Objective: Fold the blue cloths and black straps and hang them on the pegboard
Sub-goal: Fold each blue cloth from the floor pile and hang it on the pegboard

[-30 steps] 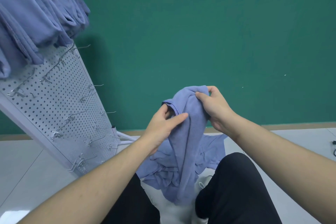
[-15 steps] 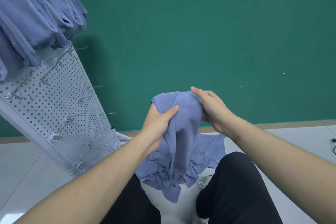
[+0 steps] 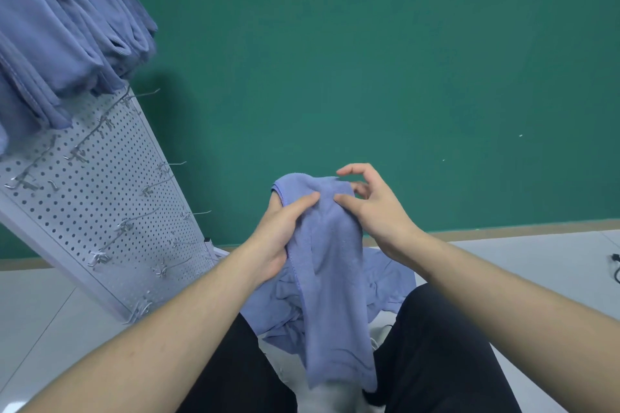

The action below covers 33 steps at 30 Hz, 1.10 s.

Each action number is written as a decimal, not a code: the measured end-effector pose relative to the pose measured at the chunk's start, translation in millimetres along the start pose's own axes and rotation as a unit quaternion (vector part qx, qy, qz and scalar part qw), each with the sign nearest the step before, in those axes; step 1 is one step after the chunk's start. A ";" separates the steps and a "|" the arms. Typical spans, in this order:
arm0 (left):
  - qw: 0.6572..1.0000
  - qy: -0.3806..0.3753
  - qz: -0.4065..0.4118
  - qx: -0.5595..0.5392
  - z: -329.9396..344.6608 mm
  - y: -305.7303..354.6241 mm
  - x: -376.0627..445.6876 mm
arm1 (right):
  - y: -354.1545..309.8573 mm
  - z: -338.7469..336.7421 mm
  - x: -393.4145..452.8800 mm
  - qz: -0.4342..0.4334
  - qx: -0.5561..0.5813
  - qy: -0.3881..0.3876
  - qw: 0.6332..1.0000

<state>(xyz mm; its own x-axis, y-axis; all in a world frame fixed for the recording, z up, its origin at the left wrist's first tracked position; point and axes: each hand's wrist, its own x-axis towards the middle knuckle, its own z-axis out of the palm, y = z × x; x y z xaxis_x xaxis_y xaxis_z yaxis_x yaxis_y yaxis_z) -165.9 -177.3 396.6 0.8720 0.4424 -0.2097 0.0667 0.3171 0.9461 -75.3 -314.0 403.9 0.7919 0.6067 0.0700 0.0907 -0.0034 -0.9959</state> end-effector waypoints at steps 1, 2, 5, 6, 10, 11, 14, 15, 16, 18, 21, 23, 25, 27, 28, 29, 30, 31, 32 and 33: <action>1.000 -0.030 -0.001 -0.004 -2.2 -2.1 -1.9 | -1.3 0.3 1.9 0.003 0.008 0.013 1.000; 0.998 -0.058 0.001 -0.001 -3.8 -5.1 -5.1 | -2.3 0.2 4.2 0.010 0.022 0.025 0.999; 0.995 -0.095 0.025 0.023 -7.2 -19.4 -7.2 | -5.0 -3.5 12.3 0.052 0.070 0.051 0.995; 0.996 -0.083 0.033 0.024 -6.4 -23.0 -6.7 | -5.6 -5.2 13.7 0.067 0.072 0.056 0.994; 0.998 -0.016 0.056 0.023 -1.7 -23.3 -2.1 | -6.9 -10.1 10.5 0.099 0.036 0.060 0.993; 0.998 -0.010 0.059 0.018 -1.1 -21.4 0.2 | -7.1 -10.8 7.3 0.106 0.021 0.052 0.993; 0.999 0.007 0.047 -0.009 1.5 -12.1 4.8 | -1.8 -10.3 -3.1 0.142 -0.007 0.004 0.990; 0.999 0.013 0.039 -0.025 2.6 -8.9 5.9 | 0.8 -9.0 -5.8 0.154 -0.001 -0.009 0.988; 0.999 0.018 0.031 -0.040 3.0 -6.2 7.1 | 2.5 -7.9 -7.9 0.163 0.012 -0.018 0.986; 0.998 0.023 0.023 -0.059 3.6 0.7 7.8 | 3.9 -8.3 -9.2 0.189 0.039 -0.048 0.980; 0.998 0.019 0.024 -0.050 -2.2 8.9 9.9 | 2.8 -10.8 -9.7 0.234 0.046 -0.114 0.964; 0.999 0.023 0.015 -0.030 -6.0 12.4 11.6 | 3.2 -11.0 -7.0 0.219 0.032 -0.100 0.970; 1.000 0.030 -0.004 -0.007 -9.3 13.7 13.5 | 3.3 -10.4 -2.2 0.171 0.038 -0.050 0.983; 0.999 0.029 -0.034 0.024 -14.1 13.4 13.7 | 0.4 -9.4 2.0 0.135 0.047 -0.005 0.990; 0.997 0.022 -0.053 0.044 -16.7 12.8 12.8 | -1.5 -9.8 3.5 0.124 0.034 0.011 0.992; 0.995 0.011 -0.072 0.067 -19.1 12.5 11.3 | -3.0 -10.8 4.6 0.117 0.016 0.025 0.993; 0.992 -0.003 -0.089 0.087 -21.0 12.4 9.4 | -4.0 -12.3 5.6 0.112 0.001 0.037 0.993; 0.990 -0.014 -0.102 0.100 -23.1 12.2 7.6 | -4.2 -14.2 6.9 0.108 -0.013 0.046 0.993; 0.989 -0.018 -0.107 0.099 -24.5 11.4 6.6 | -4.3 -16.3 8.3 0.104 -0.028 0.053 0.993; 0.990 -0.012 -0.108 0.086 -26.5 10.5 6.7 | -4.3 -18.3 9.8 0.099 -0.045 0.058 0.992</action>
<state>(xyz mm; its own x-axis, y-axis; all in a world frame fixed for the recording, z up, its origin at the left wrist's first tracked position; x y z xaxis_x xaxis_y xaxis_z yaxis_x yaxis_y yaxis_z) -172.2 -148.8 398.6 0.8397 0.3585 -0.4078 0.3328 0.2538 0.9082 -56.9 -322.7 409.9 0.8631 0.4915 -0.1156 -0.0245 -0.1879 -0.9819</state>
